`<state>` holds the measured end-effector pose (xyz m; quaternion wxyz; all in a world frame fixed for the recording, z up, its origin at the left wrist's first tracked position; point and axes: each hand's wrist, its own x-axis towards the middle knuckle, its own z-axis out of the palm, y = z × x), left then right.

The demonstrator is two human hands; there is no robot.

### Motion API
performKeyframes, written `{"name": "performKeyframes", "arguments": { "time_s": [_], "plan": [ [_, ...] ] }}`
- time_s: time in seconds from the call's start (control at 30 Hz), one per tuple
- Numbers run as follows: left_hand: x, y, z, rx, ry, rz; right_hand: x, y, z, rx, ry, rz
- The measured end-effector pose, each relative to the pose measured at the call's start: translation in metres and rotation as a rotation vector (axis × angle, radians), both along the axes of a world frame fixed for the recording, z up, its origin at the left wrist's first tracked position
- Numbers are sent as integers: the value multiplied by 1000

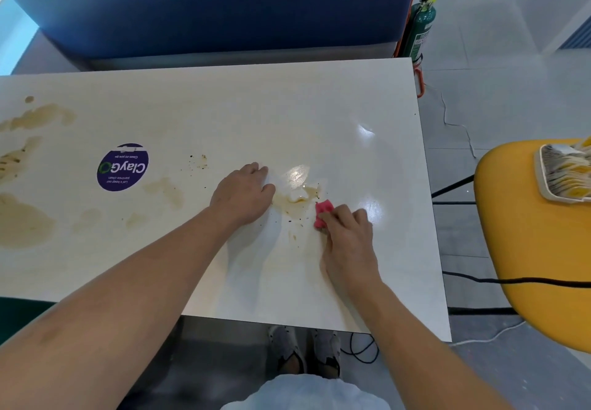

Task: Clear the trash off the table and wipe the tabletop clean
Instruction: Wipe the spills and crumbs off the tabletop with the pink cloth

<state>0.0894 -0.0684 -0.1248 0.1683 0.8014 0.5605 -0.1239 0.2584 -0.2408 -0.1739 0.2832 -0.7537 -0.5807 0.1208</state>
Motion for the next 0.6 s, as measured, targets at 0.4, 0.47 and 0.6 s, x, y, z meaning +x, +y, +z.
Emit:
{"name": "performKeyframes", "arguments": {
  "time_s": [0.4,0.47,0.6],
  "plan": [
    [0,-7,-2,10,19,-5,10,35,8,-82,-6,-53],
    [2,-6,0,6,18,-3,-9,10,7,-57,-15,14],
    [2,-4,1,-5,23,-6,-6,10,6,-22,-39,93]
  ]
}}
